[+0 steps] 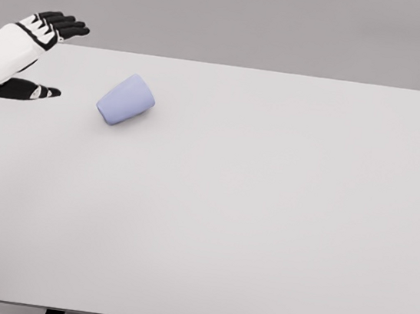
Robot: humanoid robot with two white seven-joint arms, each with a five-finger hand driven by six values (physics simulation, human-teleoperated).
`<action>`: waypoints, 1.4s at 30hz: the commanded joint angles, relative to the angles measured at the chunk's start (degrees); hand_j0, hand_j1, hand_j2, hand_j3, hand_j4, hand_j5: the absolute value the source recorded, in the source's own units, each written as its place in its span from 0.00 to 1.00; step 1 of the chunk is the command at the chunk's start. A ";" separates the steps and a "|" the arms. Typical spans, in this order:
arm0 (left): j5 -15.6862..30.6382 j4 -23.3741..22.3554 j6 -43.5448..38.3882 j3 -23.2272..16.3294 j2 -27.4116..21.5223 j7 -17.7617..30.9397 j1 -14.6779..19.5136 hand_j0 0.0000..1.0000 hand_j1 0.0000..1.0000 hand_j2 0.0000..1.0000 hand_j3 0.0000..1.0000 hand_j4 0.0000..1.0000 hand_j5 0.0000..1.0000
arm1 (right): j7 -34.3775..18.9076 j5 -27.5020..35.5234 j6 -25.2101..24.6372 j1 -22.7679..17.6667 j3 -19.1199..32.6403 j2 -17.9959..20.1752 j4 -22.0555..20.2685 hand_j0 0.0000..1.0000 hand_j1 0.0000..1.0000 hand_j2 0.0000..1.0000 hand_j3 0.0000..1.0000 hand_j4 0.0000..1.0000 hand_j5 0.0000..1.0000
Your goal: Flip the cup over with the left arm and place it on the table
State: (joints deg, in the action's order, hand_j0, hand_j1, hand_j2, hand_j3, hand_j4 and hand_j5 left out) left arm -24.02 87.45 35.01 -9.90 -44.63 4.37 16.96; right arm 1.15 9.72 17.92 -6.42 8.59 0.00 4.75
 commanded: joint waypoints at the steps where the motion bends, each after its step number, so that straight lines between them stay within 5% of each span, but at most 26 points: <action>1: -1.99 1.14 -0.01 0.14 -0.02 1.34 0.00 1.00 1.00 1.00 1.00 1.00 1.00 | -0.01 0.04 0.01 0.00 0.02 0.00 0.00 1.00 1.00 1.00 1.00 1.00 1.00; 11: -1.29 0.88 -0.01 -0.03 0.60 1.25 0.00 1.00 1.00 1.00 1.00 1.00 1.00 | -0.01 0.04 0.01 0.00 0.02 0.00 0.00 1.00 1.00 1.00 1.00 1.00 1.00; 17: 3.19 0.97 -0.01 -1.35 -0.02 2.48 -1.84 1.00 1.00 1.00 1.00 1.00 1.00 | -0.01 0.04 0.01 0.00 0.02 0.00 0.00 1.00 1.00 1.00 1.00 1.00 1.00; 20: 6.44 3.07 -0.01 -10.39 -3.79 2.66 2.98 1.00 1.00 1.00 1.00 1.00 1.00 | -0.01 0.04 0.01 0.00 0.02 0.00 0.00 1.00 1.00 1.00 1.00 1.00 1.00; 23: 15.39 6.23 -0.01 -20.32 -9.50 2.66 8.95 1.00 1.00 1.00 1.00 1.00 1.00 | -0.01 0.04 0.01 0.00 0.02 0.00 0.00 1.00 1.00 1.00 1.00 1.00 1.00; 26: 21.91 11.42 -10.66 -26.57 -12.50 2.66 13.36 1.00 1.00 1.00 1.00 1.00 1.00 | -0.01 0.04 0.01 0.00 0.02 0.00 0.00 1.00 1.00 1.00 1.00 1.00 1.00; 30: 24.90 15.47 -18.23 -26.93 -16.10 2.75 14.15 1.00 1.00 1.00 1.00 1.00 1.00 | -0.01 0.04 0.01 0.00 0.02 0.00 0.00 1.00 1.00 1.00 1.00 1.00 1.00; 35: 26.48 15.64 -25.25 -26.93 -13.82 5.47 14.15 1.00 1.00 1.00 1.00 1.00 1.00 | -0.01 0.04 0.01 0.00 0.02 0.00 0.00 1.00 1.00 1.00 1.00 1.00 1.00; 42: 41.43 15.64 -46.34 -29.39 -11.10 10.48 18.81 1.00 1.00 1.00 1.00 1.00 1.00 | -0.01 0.04 0.01 0.00 0.02 0.00 0.00 1.00 1.00 1.00 1.00 1.00 1.00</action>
State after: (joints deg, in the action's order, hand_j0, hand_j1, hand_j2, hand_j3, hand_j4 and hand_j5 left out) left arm 13.68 103.04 -5.32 -38.49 -56.39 13.93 36.39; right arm 1.15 9.71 17.93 -6.42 8.59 0.00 4.75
